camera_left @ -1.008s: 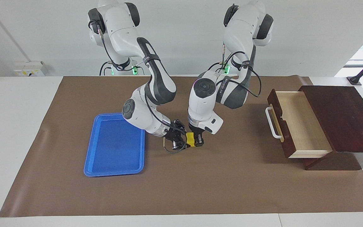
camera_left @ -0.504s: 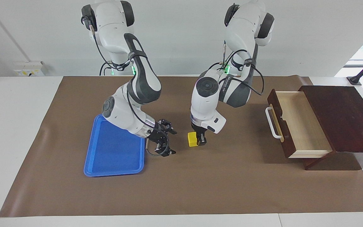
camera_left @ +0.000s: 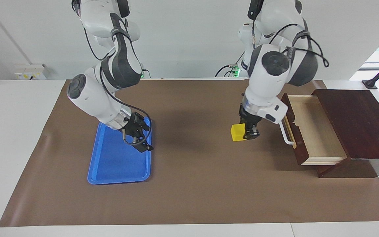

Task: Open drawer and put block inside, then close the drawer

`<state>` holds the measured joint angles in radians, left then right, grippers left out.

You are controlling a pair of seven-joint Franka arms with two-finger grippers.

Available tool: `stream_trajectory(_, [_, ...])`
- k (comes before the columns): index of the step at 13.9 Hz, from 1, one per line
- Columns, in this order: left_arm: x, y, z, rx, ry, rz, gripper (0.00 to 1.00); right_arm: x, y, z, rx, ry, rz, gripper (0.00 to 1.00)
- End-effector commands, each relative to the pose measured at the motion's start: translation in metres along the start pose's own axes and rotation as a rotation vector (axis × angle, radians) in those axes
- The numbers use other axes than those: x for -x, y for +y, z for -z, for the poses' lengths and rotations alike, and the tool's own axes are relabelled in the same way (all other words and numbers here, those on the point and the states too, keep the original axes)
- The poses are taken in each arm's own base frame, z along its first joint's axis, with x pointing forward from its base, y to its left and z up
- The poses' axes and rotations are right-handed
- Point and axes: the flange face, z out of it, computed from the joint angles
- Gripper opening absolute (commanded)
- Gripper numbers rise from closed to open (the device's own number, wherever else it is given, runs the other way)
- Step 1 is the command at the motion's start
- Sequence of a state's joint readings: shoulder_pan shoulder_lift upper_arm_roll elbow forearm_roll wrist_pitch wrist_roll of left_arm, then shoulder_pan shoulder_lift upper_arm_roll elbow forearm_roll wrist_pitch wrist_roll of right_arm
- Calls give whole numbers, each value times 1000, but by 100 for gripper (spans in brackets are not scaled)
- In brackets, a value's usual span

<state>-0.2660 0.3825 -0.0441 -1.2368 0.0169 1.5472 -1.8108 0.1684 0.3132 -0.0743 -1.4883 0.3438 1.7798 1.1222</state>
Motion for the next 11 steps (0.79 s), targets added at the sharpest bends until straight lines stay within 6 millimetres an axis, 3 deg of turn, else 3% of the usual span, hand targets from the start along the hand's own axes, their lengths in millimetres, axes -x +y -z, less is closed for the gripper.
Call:
stream_trajectory(1, [-84,-3,18,-3,-27,19,0,-7,37,48,84,81,299,100])
stream_trajectory(3, [-145,0,20,16,-34,82,0,-11,62,85,133,143,466,100])
stream_trajectory(6, [-235,-12,0,22,-56,125,0,9,94,128,207,177,702,100])
stream_trajectory(7, [-247,-18,-11,46,-69,105,0,13,101,135,234,186,768,100])
stream_trajectory(11, [-243,-46,-65,61,-60,86,0,15,117,136,309,134,1022,100])
